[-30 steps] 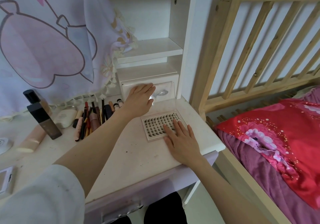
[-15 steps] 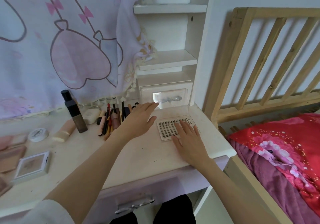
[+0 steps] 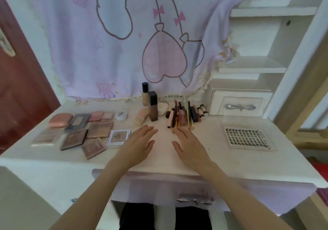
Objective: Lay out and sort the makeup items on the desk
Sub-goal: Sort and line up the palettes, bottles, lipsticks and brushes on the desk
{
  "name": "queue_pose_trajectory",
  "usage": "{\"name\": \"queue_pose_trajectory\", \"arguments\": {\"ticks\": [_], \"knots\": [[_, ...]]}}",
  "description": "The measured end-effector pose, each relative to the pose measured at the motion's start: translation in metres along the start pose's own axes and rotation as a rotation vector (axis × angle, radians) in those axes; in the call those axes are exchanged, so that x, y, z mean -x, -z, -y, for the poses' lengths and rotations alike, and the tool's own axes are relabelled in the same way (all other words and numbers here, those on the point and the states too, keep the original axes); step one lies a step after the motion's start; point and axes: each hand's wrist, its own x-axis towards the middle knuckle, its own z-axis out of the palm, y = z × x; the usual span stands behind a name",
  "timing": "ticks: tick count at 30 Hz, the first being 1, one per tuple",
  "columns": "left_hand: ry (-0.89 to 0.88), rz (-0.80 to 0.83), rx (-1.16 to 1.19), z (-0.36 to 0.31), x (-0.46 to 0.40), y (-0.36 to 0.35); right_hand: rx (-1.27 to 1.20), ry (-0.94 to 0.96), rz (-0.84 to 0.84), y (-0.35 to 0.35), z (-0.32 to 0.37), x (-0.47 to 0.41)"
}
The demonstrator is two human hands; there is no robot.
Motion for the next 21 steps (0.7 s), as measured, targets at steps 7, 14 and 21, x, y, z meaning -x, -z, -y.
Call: {"name": "queue_pose_trajectory", "arguments": {"ticks": [7,14,21], "knots": [[0.174,0.063,-0.097,0.073,0.049,0.026,0.009,0.106,0.247,-0.055,0.060,-0.045],[0.194,0.243,-0.138,0.108,0.035,0.034,0.165,0.149,0.309,-0.073,0.063,-0.075],[0.171,0.382,-0.070,0.115,0.011,0.031,0.156,0.152,0.296,-0.077,0.059,-0.076]]}}
